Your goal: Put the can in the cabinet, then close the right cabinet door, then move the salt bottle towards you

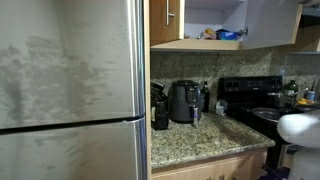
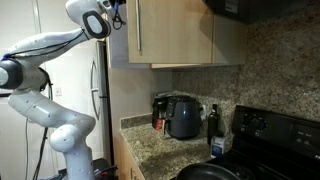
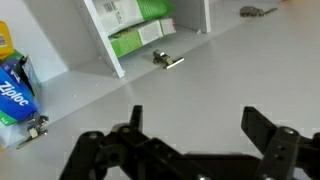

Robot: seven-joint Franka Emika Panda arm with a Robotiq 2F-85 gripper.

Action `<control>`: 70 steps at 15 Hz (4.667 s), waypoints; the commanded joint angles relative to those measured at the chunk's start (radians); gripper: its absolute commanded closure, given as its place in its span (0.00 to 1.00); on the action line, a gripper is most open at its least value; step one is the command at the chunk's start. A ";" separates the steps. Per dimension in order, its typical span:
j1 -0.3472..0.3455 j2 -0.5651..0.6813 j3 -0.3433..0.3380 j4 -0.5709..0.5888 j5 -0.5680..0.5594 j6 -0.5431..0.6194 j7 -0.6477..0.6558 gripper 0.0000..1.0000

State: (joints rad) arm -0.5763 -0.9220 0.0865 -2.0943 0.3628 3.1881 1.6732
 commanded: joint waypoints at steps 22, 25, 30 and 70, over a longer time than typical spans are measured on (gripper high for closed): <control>-0.117 -0.070 0.076 -0.014 0.058 -0.091 0.540 0.00; 0.084 -0.092 0.018 -0.029 0.052 -0.173 0.505 0.00; 0.422 -0.114 -0.067 -0.033 0.055 -0.252 0.397 0.00; -0.999 -0.127 0.241 -0.005 0.557 -0.029 0.928 0.00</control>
State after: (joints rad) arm -1.3807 -0.9943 0.2951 -2.0902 0.7767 3.2121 2.6016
